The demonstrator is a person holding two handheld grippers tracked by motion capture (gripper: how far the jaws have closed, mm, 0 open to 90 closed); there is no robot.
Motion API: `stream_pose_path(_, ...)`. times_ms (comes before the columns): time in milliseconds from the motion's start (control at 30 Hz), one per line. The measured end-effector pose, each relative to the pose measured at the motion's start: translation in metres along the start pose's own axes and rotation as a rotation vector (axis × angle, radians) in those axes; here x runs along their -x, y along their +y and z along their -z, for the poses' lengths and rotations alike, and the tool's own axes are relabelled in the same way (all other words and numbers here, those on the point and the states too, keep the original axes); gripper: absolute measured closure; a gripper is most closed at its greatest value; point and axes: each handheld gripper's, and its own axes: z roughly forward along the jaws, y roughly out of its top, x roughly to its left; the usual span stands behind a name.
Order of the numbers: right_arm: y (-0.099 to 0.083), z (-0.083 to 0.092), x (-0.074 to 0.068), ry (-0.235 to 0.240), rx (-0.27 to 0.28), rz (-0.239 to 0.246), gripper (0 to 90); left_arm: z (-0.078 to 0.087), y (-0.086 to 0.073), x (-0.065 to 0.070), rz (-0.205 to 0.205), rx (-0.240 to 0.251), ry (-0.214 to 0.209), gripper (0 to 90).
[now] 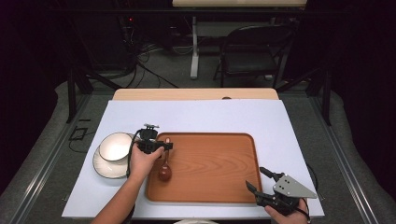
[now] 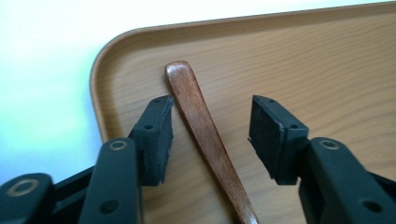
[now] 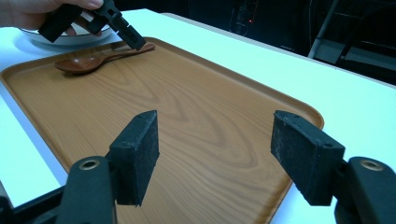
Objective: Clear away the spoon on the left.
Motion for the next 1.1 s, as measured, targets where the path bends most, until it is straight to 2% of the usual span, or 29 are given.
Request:
stream_pose_path(33, 0.0, 0.0, 0.0, 0.0, 0.0, 0.0, 32.1, 0.0, 0.0, 0.001, -0.004, 0.01, 0.012, 47.8)
stream_pose_path(400, 0.0, 0.0, -0.001, -0.001, 0.0, 0.0, 32.1, 0.01, 0.001, 0.007, -0.037, 0.015, 0.019, 46.9)
stream_pose_path(667, 0.0, -0.001, -0.001, 0.0, -0.002, 0.004, 32.1, 0.033, 0.006, 0.01, -0.068, 0.048, 0.029, 46.8)
stream_pose_path(800, 0.0, -0.001, -0.001, 0.002, -0.006, 0.001, 32.1, 0.048, 0.009, 0.01, -0.084, 0.083, 0.046, 46.8)
stream_pose_path(1100, 0.0, -0.001, -0.001, -0.001, -0.007, -0.001, 32.1, 0.082, 0.013, 0.01, -0.13, 0.128, 0.088, 45.2)
